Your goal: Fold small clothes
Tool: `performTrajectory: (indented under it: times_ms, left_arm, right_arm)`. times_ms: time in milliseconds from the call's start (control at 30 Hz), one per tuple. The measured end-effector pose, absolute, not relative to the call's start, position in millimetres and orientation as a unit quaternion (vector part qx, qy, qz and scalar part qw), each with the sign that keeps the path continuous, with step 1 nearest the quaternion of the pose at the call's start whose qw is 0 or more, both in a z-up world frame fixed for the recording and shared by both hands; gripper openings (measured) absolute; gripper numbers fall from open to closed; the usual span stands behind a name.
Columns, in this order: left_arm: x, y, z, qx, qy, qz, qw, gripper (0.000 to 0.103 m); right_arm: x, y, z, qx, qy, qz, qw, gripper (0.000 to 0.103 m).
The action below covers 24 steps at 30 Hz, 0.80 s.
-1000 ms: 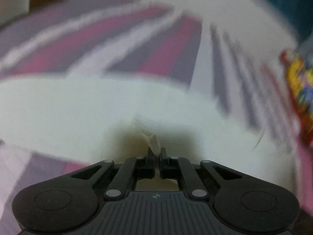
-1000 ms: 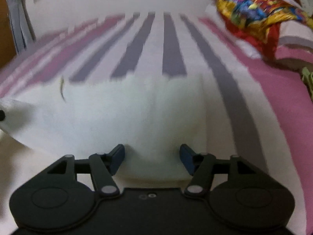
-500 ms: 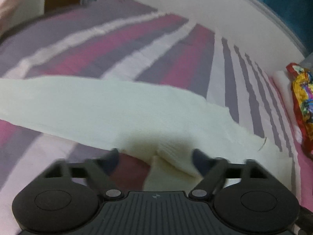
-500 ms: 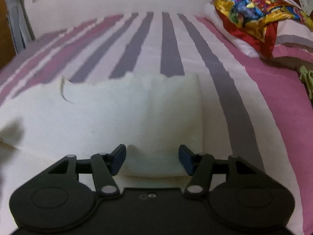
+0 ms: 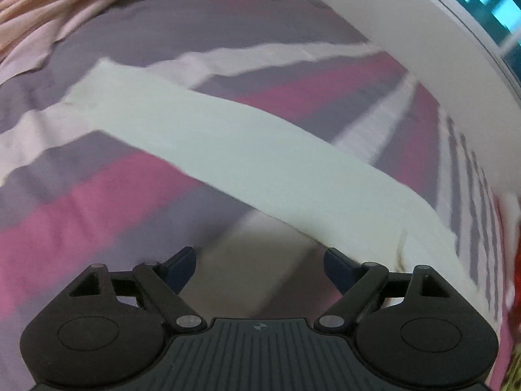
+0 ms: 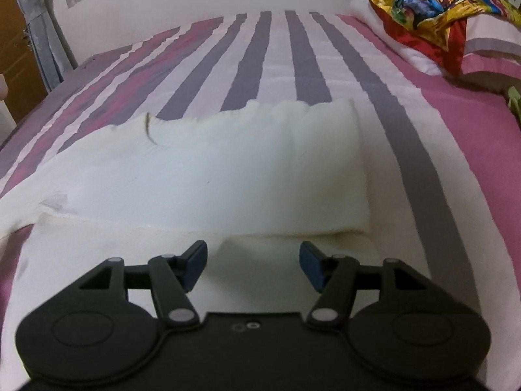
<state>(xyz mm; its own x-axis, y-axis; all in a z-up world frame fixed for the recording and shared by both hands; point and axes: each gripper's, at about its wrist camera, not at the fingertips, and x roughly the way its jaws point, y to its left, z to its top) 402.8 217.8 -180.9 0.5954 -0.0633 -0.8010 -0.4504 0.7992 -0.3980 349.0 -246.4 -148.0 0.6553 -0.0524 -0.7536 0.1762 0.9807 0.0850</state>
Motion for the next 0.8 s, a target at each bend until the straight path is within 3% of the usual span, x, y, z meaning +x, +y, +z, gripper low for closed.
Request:
performTrajectory:
  times_ms: [100, 200, 233, 367, 800]
  left_arm:
    - [396, 246, -193, -0.331, 0.427, 0.134, 0.831, 0.085]
    - [396, 273, -208, -0.391, 0.410, 0.141, 0.812, 0.066]
    - [397, 281, -211, -0.412, 0.404, 0.143, 0.804, 0.065]
    - [399, 304, -226, -0.467, 0.374, 0.159, 0.786, 0.065]
    - [425, 333, -236, -0.482, 0.334, 0.184, 0.789, 0.061]
  right_arm:
    - [348, -238, -148, 0.070, 0.410, -0.057, 0.907, 0.064]
    - [349, -231, -149, 0.070, 0.413, -0.052, 0.907, 0.064]
    - [350, -228, -150, 0.067, 0.413, -0.051, 0.907, 0.064]
    - [352, -218, -154, 0.055, 0.418, -0.050, 0.905, 0.064]
    - [411, -162, -151, 0.041, 0.407, -0.031, 0.912, 0.064]
